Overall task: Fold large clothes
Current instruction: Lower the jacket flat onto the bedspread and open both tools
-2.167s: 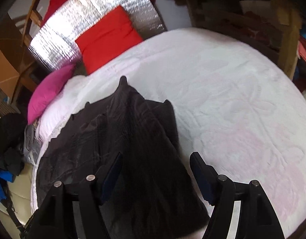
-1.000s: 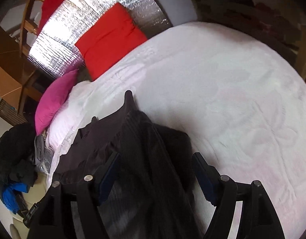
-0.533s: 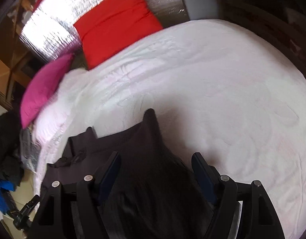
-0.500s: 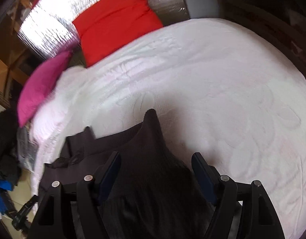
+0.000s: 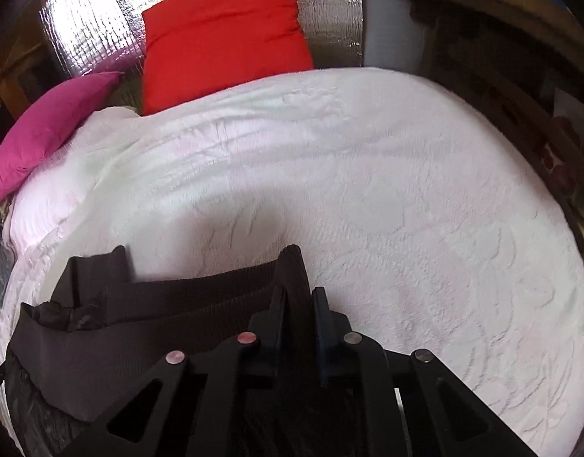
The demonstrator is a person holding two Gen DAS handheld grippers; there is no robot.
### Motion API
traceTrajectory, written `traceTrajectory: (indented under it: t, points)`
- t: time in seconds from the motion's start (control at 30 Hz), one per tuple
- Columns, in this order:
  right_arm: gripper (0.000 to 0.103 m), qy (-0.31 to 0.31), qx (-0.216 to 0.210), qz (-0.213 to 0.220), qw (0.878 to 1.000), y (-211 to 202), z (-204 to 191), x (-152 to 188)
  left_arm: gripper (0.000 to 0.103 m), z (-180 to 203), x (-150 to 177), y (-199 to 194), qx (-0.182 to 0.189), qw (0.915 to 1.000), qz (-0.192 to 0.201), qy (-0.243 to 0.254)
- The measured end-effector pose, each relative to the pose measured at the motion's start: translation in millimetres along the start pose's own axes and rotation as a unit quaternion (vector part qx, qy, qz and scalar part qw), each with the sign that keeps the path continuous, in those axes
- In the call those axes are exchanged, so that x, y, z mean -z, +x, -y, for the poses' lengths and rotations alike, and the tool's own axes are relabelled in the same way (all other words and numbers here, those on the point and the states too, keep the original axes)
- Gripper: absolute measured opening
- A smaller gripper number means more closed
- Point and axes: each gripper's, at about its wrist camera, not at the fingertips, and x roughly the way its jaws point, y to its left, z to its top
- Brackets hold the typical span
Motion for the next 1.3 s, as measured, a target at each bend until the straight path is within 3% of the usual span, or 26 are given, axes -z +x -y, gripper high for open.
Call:
traceTrajectory:
  t: [0.07,0.17,0.27,0.33,0.37,0.4,0.43,0.67,0.77,0.83,0.93,0.97,1.07,1.13,1.17,1.23,1.3]
  points:
    - [0.015,0.006,-0.011,-0.011,1.000,7.9,1.9,2.8,0.005,1.1,2.6,9.3,0.000,0.9996,-0.027,0.002]
    - [0.017,0.037,-0.056,-0.004,0.998,-1.5,9.1,4.3,0.007,4.7,2.6,1.0,-0.004,0.9997,-0.022,0.007]
    - [0.023,0.071,-0.100,0.012,0.992,-26.7,22.4,7.8,0.031,8.9,2.1,-17.2,0.008,0.9999,-0.004,0.008]
    - [0.044,0.074,-0.121,0.020,0.990,-43.0,31.2,15.1,0.049,11.4,4.5,-31.1,-0.005,0.9997,0.017,0.017]
    - [0.060,0.074,-0.126,0.024,0.989,-51.9,36.7,21.1,0.053,12.7,6.2,-37.4,-0.009,0.9994,0.026,0.023]
    - [0.084,0.079,-0.129,0.031,0.988,-60.9,43.4,28.6,0.059,13.6,8.4,-43.5,-0.005,0.9991,0.031,0.028]
    - [0.085,0.083,-0.133,0.039,0.987,-68.1,49.1,34.3,0.060,13.5,11.4,-48.9,0.001,0.9990,0.032,0.031]
    - [0.085,0.065,-0.132,0.013,0.989,-110.1,97.4,104.4,0.061,-0.6,42.4,-72.4,0.023,0.9984,0.022,0.047]
    - [0.085,0.080,-0.140,0.002,0.987,-116.6,118.3,127.0,0.064,-9.9,63.3,-74.9,0.033,0.9967,-0.003,0.075]
    - [0.084,0.088,-0.133,-0.009,0.987,-112.9,126.2,138.8,0.064,-10.2,76.6,-77.3,0.005,0.9957,0.001,0.093]
    - [0.082,0.052,-0.088,-0.007,0.995,-113.9,115.5,149.1,0.064,-3.1,96.3,-81.2,-0.029,0.9907,0.009,0.133]
    - [0.080,0.042,-0.081,-0.009,0.996,-113.8,110.5,150.8,0.064,3.2,106.0,-82.4,-0.029,0.9883,0.010,0.149]
    - [0.056,0.001,-0.048,-0.012,0.999,-109.3,84.8,154.9,0.062,18.6,119.4,-83.1,-0.060,0.9821,0.027,0.177]
    - [0.040,-0.013,-0.030,-0.008,0.999,-107.4,73.0,156.2,0.037,22.7,122.5,-83.4,-0.049,0.9823,0.025,0.179]
    - [0.036,-0.019,-0.018,-0.003,1.000,-108.8,66.6,155.9,0.016,22.0,122.0,-84.5,-0.030,0.9848,0.017,0.170]
    - [0.025,-0.037,0.012,0.011,0.999,-116.5,55.5,155.3,0.013,18.8,121.1,-90.9,-0.027,0.9876,0.023,0.153]
    - [0.022,-0.053,0.035,0.030,0.998,-127.7,51.5,159.1,0.013,18.8,121.5,-94.7,-0.040,0.9870,0.032,0.152]
